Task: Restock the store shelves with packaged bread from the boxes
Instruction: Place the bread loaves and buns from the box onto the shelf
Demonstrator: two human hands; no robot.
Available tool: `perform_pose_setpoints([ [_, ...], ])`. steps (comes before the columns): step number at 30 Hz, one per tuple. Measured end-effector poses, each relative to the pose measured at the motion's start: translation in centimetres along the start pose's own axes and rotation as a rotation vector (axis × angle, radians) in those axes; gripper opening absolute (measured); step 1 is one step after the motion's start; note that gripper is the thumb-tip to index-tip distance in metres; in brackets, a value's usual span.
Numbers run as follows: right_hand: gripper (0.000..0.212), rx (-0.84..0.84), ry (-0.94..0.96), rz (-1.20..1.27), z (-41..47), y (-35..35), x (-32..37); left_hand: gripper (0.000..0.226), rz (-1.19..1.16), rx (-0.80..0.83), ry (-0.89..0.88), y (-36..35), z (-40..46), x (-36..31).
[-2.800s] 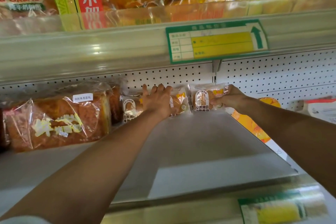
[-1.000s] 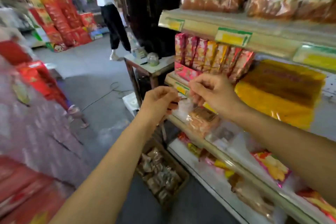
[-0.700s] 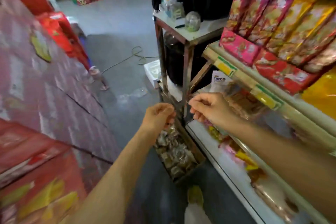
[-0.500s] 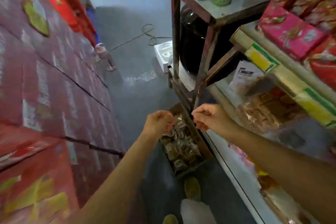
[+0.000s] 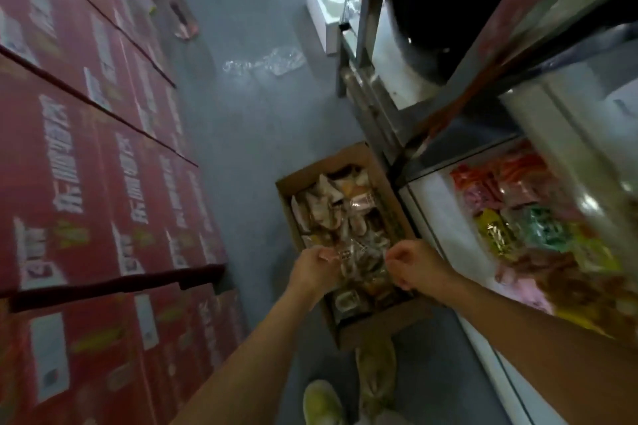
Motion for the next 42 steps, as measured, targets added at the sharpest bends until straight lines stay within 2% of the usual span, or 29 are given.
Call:
perform_pose_setpoints([
  [2, 0.009, 0.011, -0.017, -0.063, 3.6, -2.8, -2.2, 0.027, 0.094, 0.011, 0.003, -1.2, 2.9, 2.5],
  [5, 0.011, 0.028, -0.044, -0.223, 8.8, -6.5, -5.3, 0.004, 0.211, 0.044, -0.048, -3.1, 7.5, 6.0],
  [8, 0.013, 0.049, -0.036, -0.248, 12.4, -8.6, -5.8, 0.025, 0.337, 0.043, -0.116, -4.5, 11.4, 8.3],
  [11, 0.042, 0.071, -0.068, -0.249, 16.4, -10.4, -7.1, 0.072, 0.554, 0.040, -0.176, -6.1, 15.4, 10.9],
  [13, 0.046, 0.038, -0.129, -0.268, 18.8, -11.4, -8.5, 0.089, 0.725, 0.020, -0.207, -6.9, 17.0, 12.0],
  [17, 0.031, 0.013, -0.242, -0.243, 22.0, -12.5, -9.9, 0.096, 0.996, -0.014, -0.252, -7.8, 19.0, 13.3],
  [19, 0.031, 0.012, -0.270, -0.195, 23.0, -13.0, -10.3, 0.101, 1.081, -0.020, -0.250, -8.0, 19.6, 13.8],
  [21, 0.034, -0.020, -0.325, -0.105, 23.6, -13.5, -10.8, 0.088, 1.092, -0.044, -0.245, -8.3, 20.1, 14.2],
  [22, 0.031, -0.047, -0.354, -0.060, 23.6, -13.6, -11.0, 0.076, 1.079, -0.040, -0.231, -8.5, 20.3, 14.5],
  [24, 0.009, -0.094, -0.390, 0.010, 23.7, -14.1, -11.5, 0.059, 1.026, -0.001, -0.174, -8.9, 20.5, 15.1],
  [26, 0.026, -0.132, -0.374, 0.021, 23.6, -14.1, -11.5, 0.055, 0.894, 0.067, -0.107, -9.2, 20.3, 15.7],
  [27, 0.028, -0.141, -0.354, 0.022, 23.4, -13.8, -11.4, 0.053, 0.803, 0.090, -0.074, -9.3, 20.1, 15.9],
  [31, 0.007, -0.157, -0.265, 0.023, 21.1, -11.7, -10.1, 0.055, 0.526, 0.128, -0.014, -9.9, 18.9, 16.4],
  [36, 0.009, -0.222, -0.110, 0.017, 16.4, -7.5, -8.5, 0.061, 0.330, 0.120, 0.042, -8.8, 15.4, 14.1],
  [38, 0.015, -0.269, -0.064, 0.008, 14.3, -5.9, -7.7, 0.052, 0.240, 0.102, 0.051, -8.0, 13.8, 13.2],
  [42, 0.023, -0.381, -0.028, 0.149, 8.8, -3.1, -5.9, 0.025, -0.168, 0.028, 0.149, -5.6, 9.9, 11.4],
])
Point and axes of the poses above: each hand's wrist, its own z-axis towards the middle knuckle, its own y-axis out of the back of the hand, x = y × z, the point moved 4 cm from there along z, towards the middle knuckle, and after that the axes turned 11 degrees about -z, right-handed, at the moved point
